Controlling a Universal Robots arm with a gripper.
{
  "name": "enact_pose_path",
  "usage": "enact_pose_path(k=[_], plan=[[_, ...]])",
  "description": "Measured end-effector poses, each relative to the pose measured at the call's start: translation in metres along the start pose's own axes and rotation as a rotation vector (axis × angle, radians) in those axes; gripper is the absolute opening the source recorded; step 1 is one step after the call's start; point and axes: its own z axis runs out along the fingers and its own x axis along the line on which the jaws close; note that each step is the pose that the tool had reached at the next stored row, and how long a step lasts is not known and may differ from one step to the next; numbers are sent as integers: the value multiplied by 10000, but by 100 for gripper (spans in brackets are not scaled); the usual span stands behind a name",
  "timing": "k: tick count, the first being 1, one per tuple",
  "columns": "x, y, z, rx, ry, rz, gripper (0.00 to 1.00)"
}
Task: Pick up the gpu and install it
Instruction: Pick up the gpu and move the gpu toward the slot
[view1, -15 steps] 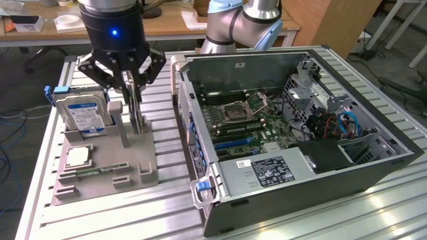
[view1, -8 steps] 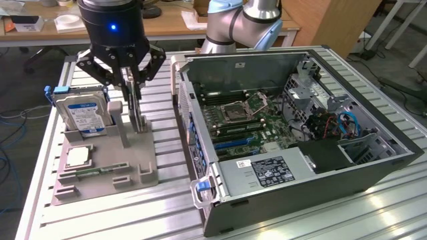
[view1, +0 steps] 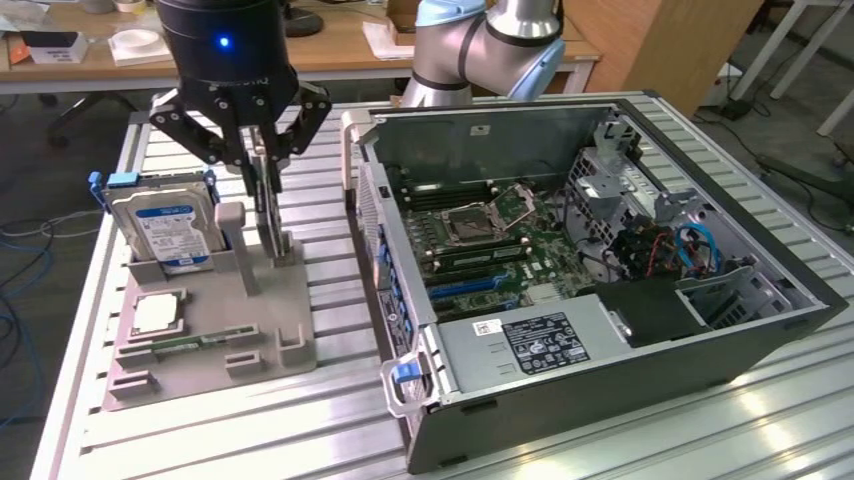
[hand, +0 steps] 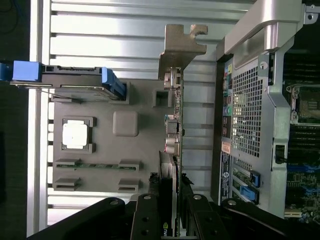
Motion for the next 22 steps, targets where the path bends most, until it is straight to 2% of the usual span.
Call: enact_pose_path(k=[12,22], plan=[[-19,0,-3,0,1,-2,26],[-134,-2,1,-1,0,-21,26]])
